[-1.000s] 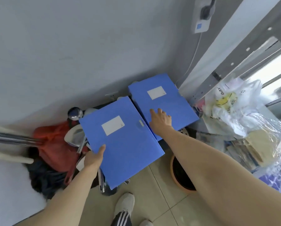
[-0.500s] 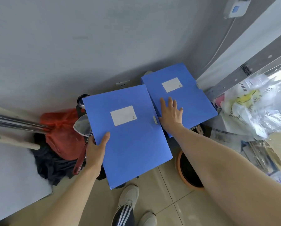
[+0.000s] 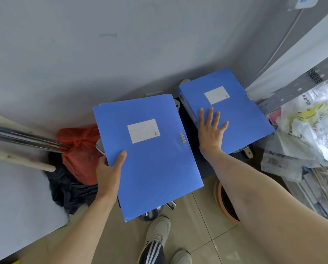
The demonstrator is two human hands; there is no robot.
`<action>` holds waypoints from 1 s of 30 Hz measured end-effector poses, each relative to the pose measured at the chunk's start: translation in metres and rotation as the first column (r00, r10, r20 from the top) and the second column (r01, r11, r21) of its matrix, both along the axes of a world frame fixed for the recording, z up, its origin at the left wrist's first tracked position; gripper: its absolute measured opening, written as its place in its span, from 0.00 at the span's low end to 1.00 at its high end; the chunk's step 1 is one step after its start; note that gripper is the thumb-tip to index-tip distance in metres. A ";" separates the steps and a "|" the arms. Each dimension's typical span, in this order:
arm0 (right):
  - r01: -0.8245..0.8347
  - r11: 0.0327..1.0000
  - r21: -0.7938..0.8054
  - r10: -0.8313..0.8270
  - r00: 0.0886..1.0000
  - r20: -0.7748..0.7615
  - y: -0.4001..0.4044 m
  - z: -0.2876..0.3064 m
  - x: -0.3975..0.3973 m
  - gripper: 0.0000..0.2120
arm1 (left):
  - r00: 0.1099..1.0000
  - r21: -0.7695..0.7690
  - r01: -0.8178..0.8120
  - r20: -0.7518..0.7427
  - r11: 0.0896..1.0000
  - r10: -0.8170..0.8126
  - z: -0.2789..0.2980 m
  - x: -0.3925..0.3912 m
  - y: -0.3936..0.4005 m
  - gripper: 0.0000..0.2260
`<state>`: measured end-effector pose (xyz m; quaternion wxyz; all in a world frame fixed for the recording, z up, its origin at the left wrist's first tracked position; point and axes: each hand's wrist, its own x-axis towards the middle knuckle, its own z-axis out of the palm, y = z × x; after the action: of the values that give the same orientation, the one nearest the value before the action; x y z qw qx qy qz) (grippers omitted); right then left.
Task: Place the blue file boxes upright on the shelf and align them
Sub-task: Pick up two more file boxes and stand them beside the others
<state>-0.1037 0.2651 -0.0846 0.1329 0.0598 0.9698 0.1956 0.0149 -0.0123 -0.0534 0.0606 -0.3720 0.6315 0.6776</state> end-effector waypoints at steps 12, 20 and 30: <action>0.026 0.984 -0.178 -0.048 0.992 -0.118 0.021 0.057 -0.005 0.50 | 0.999 -0.033 0.026 -0.045 0.999 -0.028 0.036 -0.021 0.024 0.12; 0.041 0.879 -0.475 -0.216 0.922 -0.320 0.022 0.152 0.016 0.37 | 0.996 -0.161 -0.038 -0.092 0.986 0.023 0.117 -0.034 0.065 0.09; 0.109 0.657 -0.746 -0.557 0.738 -0.382 0.034 0.290 0.081 0.33 | 0.970 -0.376 0.013 -0.219 0.926 -0.103 0.249 -0.029 0.149 0.18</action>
<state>-0.0222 0.2995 0.2053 -0.1226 0.2508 0.9319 -0.2314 -0.0141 0.1364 0.1956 -0.0658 -0.2752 0.7619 0.5827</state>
